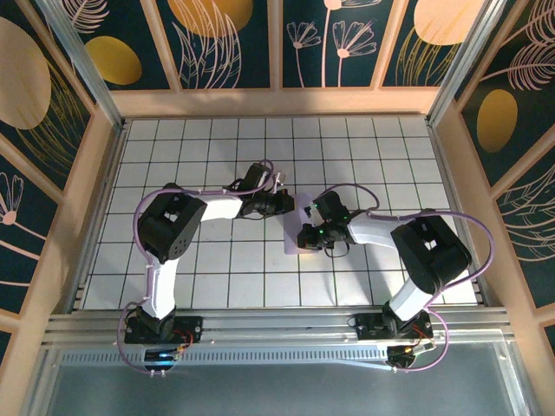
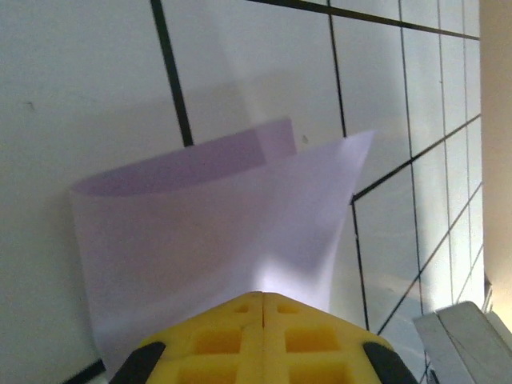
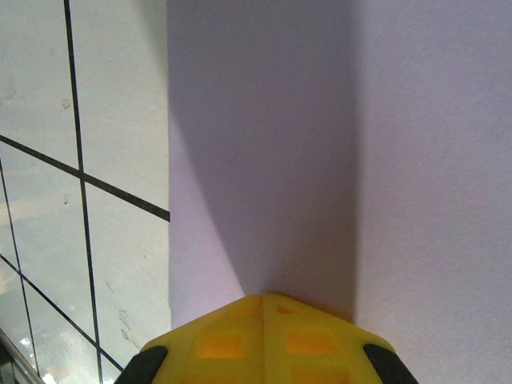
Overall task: Fold a paper plane with a square sheet of paper (fold left side to right side)
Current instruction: First fold the square sheet of paper in half at the center of the table.
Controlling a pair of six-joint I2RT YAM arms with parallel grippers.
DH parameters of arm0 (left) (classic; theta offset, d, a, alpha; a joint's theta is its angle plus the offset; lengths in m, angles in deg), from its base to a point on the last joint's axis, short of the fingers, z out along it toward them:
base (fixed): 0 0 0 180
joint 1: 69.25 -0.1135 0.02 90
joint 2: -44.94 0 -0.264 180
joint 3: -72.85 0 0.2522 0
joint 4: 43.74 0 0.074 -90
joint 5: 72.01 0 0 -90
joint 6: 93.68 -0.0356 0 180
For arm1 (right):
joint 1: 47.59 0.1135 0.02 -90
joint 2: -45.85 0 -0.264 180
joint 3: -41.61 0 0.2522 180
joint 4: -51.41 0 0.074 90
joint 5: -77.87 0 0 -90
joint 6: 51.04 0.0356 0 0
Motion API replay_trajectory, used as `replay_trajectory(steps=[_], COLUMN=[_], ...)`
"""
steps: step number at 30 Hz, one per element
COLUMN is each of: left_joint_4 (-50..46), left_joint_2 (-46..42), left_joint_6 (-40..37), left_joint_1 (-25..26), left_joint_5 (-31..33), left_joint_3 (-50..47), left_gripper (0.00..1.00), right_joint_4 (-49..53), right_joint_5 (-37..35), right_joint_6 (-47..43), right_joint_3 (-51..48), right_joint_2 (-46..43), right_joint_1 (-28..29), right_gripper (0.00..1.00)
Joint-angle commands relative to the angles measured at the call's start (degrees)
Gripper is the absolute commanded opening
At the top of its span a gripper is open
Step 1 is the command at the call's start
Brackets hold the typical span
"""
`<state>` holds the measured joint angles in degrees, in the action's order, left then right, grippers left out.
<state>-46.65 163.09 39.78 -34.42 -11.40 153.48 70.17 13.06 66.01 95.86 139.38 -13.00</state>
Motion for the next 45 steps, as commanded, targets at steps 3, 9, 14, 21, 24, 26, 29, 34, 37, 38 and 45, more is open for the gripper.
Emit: replay_trajectory(steps=[3, 9, 14, 21, 24, 26, 29, 34, 37, 38, 45], left_joint_4=[-2.4, -2.9, -3.4, -4.5, -3.9, -3.5, -3.5, -4.7, -4.6, -4.5, -4.3], left_joint_2=[2.7, 4.1, 4.8, 6.3, 7.3, 7.9, 8.3, 7.1, 4.7, 3.4, -7.1], left_joint_6=[-1.7, -1.7, -1.8, -3.2, -3.3, -3.4, -3.7, -5.1, -5.6, -5.7, -4.4], left_joint_1=[-1.0, -2.4, -4.1, -6.4, -7.2, -7.7, -8.4, -9.2, -9.2, -9.2, -6.8], left_joint_5=[1.8, 3.7, 5.2, 7.2, 8.1, 8.3, 8.5, 8.6, 7.6, 7.1, 3.0], left_joint_3=[1.6, 1.5, 2.1, 4.6, 5.0, 5.4, 6.1, 7.8, 7.5, 7.0, -2.1], left_gripper=[0.02, 0.02, 0.02, 0.02, 0.02, 0.02, 0.02, 0.02, 0.02, 0.02, 0.03], right_joint_4=[10.0, 10.5, 11.1, 10.7, 10.4, 10.3, 10.3, 8.8, 7.1, 6.5, 2.7], right_joint_5=[-5.9, -6.0, -6.3, -5.9, -5.6, -5.5, -5.5, -4.2, -2.9, -2.7, -1.9], right_joint_6=[-1.2, -1.3, -1.6, -1.6, -1.4, -1.3, -1.2, -0.3, 0.9, 1.5, 4.3], right_joint_3=[-2.0, -2.0, -1.9, -2.2, -2.4, -2.5, -2.7, -3.1, -3.4, -3.4, -3.8], right_joint_2=[2.7, 2.9, 3.4, 3.3, 3.2, 3.0, 2.7, 2.3, 2.1, 1.9, 1.1], right_joint_1=[-0.8, -0.8, -0.8, -0.8, -0.8, -0.7, -0.7, -0.8, -0.6, -0.6, -0.2], right_gripper=[0.0, 0.0, 0.0, 0.0, 0.0, 0.0, 0.0, 0.0, 0.0, 0.0, 0.0])
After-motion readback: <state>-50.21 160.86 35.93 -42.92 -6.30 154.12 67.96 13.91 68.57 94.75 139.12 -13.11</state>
